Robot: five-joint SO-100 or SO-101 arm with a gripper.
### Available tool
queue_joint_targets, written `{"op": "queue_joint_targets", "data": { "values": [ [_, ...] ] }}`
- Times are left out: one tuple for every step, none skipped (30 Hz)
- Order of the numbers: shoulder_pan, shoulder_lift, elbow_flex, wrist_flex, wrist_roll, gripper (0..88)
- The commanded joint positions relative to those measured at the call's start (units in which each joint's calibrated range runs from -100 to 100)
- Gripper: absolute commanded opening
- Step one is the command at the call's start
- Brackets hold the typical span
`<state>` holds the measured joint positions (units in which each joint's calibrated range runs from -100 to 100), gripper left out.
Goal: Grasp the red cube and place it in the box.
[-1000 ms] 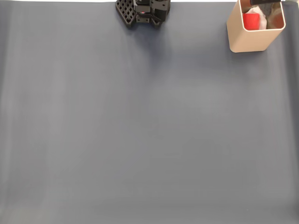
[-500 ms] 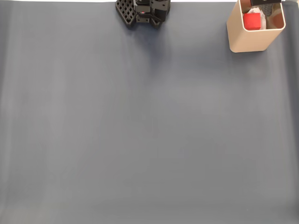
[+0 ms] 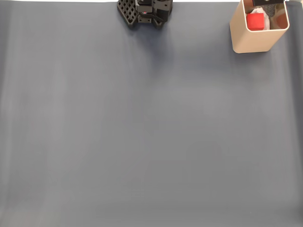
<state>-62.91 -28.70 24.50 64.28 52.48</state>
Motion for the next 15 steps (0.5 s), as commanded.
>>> {"op": "queue_joint_targets", "data": {
  "values": [
    [0.41,-2.58,-0.32,-1.33,0.00,35.1],
    [0.48,-2.58,-0.32,-1.41,0.00,34.6],
    [0.55,-2.58,-0.32,-1.49,0.05,33.9],
    [0.62,-2.58,-0.32,-1.49,0.15,32.9],
    [0.83,-2.49,-0.32,-1.66,0.24,31.1],
    [1.05,-2.49,-0.32,-1.74,0.39,29.1],
    [1.19,-2.41,-0.32,-1.74,0.59,27.2],
    [1.47,-2.32,-0.51,-1.74,0.63,24.8],
    [1.69,-2.32,-0.60,-1.82,0.78,22.2],
    [1.97,-2.32,-0.69,-1.82,0.88,19.8],
    [2.25,-2.32,-0.78,-1.98,0.93,16.4],
    [2.61,-2.32,-0.78,-2.07,1.03,13.6],
    [2.89,-2.32,-0.78,-2.07,1.12,10.8],
    [3.32,-2.41,-0.78,-2.15,1.17,7.1],
    [3.82,-2.49,-0.78,-2.23,1.27,3.5]
  ]
}}
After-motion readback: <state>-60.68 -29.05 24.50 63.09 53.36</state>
